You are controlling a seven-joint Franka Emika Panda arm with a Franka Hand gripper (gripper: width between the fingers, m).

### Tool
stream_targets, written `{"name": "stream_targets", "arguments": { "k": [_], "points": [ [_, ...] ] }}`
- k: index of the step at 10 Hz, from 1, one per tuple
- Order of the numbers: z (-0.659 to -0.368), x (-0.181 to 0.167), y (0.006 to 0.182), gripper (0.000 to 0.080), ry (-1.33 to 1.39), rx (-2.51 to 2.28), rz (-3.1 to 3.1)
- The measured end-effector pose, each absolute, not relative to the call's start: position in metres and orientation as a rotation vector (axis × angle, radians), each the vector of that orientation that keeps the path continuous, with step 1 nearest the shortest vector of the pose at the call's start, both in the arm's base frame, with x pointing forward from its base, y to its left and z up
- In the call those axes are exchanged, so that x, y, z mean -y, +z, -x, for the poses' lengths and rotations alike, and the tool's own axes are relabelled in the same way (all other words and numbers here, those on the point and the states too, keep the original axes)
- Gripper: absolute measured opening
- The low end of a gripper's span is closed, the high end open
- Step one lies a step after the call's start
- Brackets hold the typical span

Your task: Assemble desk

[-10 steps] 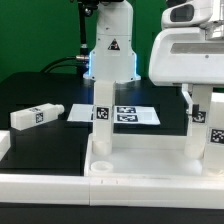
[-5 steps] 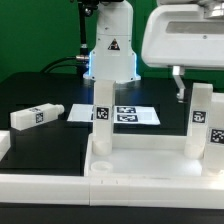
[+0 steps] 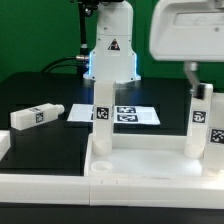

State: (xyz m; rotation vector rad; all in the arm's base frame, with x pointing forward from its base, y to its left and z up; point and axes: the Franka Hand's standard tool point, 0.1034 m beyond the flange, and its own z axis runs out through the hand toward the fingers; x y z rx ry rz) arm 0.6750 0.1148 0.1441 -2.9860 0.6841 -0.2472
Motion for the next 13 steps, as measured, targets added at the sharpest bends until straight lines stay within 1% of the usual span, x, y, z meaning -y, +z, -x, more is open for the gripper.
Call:
{"name": "stream_targets", "arguments": {
  "k": [1,2,3,4,6,9,11,12,13],
  "points": [
    [-0.672,-0.130,0.134,0.0649,-0.312,-0.672,2.953],
    [-0.664,-0.133,0.124,0.0649,-0.301,-0.669,2.956],
    [-0.660,-0.133,0.120,0.0649,-0.286,-0.666,2.963],
    [-0.657,-0.132,0.118,0.0649,-0.273,-0.662,2.970],
    [-0.653,-0.121,0.123,0.0649,-0.243,-0.640,2.982],
    [-0.648,-0.115,0.120,0.0649,-0.219,-0.683,2.983],
    [-0.648,-0.114,0.120,0.0370,-0.218,-0.688,2.982],
    [-0.648,-0.112,0.120,0.0300,-0.212,-0.800,2.953],
    [-0.648,-0.110,0.119,0.0300,-0.209,-0.891,2.924]
  ]
}}
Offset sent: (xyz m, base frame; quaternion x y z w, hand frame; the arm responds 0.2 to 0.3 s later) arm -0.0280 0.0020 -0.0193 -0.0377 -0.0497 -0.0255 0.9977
